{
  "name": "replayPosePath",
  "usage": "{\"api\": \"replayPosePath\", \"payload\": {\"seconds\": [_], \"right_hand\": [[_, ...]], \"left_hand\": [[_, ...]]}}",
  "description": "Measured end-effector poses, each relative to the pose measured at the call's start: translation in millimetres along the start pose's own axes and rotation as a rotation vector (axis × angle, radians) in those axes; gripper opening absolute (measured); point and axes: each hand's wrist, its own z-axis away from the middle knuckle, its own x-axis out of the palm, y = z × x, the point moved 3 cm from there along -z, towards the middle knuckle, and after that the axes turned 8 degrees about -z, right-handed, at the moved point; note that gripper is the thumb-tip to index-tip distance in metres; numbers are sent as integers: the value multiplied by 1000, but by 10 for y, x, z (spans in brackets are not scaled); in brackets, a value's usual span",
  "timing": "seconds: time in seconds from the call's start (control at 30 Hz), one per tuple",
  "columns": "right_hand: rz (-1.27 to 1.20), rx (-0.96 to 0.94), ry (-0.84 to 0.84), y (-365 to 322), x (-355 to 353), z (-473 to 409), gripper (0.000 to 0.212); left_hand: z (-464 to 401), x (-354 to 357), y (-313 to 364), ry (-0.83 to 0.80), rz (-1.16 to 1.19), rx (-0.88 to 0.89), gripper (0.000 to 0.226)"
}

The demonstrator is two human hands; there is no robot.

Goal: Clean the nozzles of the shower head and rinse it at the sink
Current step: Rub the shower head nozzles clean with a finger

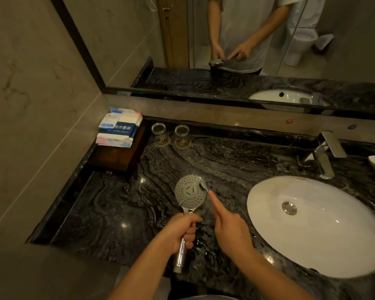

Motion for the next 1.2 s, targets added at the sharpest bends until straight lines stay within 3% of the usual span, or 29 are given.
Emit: {"api": "replayPosePath", "payload": {"seconds": [0.2,0.5,0.77,1.2], "right_hand": [[16,-34,38,-34,-63,-249,72],[-52,-10,-19,17,56,87,69],[-49,-38,44,-129,-36,-275,67],[-58,-34,-25,-22,164,14,70]], "left_hand": [[-5,13,31,26,-25,21,37],[1,-156,133,39,-11,26,41],[-21,-124,90,30,-22,16,40],[-5,-191,85,45,13,-5,38]]}}
